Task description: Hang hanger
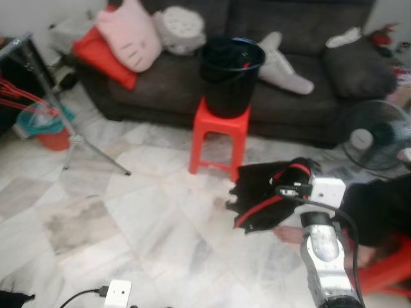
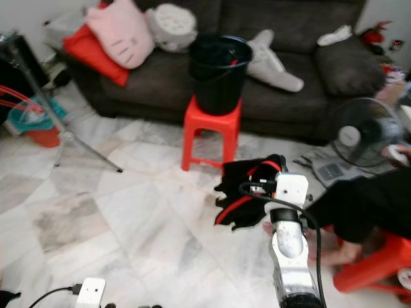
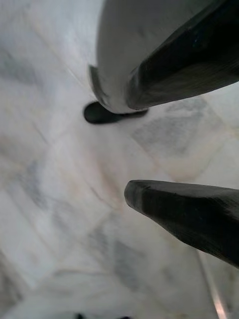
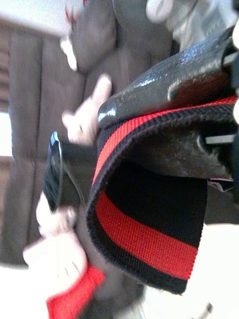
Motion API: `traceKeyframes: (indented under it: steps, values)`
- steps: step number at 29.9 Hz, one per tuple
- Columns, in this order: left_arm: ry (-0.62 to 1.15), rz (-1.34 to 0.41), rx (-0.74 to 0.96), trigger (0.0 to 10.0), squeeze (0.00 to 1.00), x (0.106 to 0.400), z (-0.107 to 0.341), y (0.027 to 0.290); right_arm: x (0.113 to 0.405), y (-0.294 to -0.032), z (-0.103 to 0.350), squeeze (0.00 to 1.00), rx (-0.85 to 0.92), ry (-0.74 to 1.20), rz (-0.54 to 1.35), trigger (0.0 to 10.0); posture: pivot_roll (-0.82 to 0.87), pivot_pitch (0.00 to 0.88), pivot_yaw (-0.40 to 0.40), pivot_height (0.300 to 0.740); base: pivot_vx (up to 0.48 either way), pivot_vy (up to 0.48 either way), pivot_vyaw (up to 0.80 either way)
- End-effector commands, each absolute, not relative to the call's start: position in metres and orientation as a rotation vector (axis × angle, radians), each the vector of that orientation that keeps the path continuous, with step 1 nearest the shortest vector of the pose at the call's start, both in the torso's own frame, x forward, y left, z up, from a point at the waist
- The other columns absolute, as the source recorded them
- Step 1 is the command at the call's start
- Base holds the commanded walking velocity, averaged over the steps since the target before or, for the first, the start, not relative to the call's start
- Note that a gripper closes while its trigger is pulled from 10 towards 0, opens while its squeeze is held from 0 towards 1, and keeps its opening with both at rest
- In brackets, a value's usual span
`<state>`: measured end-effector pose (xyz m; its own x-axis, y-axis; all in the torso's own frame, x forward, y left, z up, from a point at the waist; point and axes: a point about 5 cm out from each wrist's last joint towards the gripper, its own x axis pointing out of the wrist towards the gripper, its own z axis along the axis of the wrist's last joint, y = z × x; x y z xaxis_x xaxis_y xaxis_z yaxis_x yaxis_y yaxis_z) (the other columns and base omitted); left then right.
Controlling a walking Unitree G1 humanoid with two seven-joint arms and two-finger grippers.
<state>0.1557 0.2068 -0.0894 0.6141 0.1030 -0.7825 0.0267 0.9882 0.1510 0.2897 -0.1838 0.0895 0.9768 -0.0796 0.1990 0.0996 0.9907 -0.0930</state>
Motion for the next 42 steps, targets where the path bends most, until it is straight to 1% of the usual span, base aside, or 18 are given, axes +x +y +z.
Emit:
traceKeyframes:
  steps: [1,16,34,42]
  values:
    - [0.933,0.063,0.146,10.0,0.0,0.1488,-0.0922,0.2083,0.2902,-0.1829,0.0972,0.0,-0.107,-0.221,-0.087,10.0,-0.01,0.088,-0.008,0.74,0.0,0.0,0.8]
    - [0.93,0.059,0.153,10.0,0.0,0.1506,-0.0912,0.2102,0.2905,-0.1799,0.0978,0.0,-0.096,-0.191,-0.094,10.0,0.0,0.084,-0.002,0.74,0.0,0.0,0.78]
    - [0.935,0.064,0.156,10.0,0.0,0.1493,-0.092,0.2088,0.2912,-0.1822,0.0968,0.0,-0.102,-0.171,-0.093,10.0,-0.01,0.084,-0.013,0.74,0.0,0.0,0.77]
    - [0.928,0.066,0.157,10.0,0.0,0.1513,-0.0908,0.2111,0.2923,-0.1813,0.0954,0.0,-0.081,-0.157,-0.095,10.0,-0.01,0.082,-0.009,0.74,0.0,0.0,0.0]
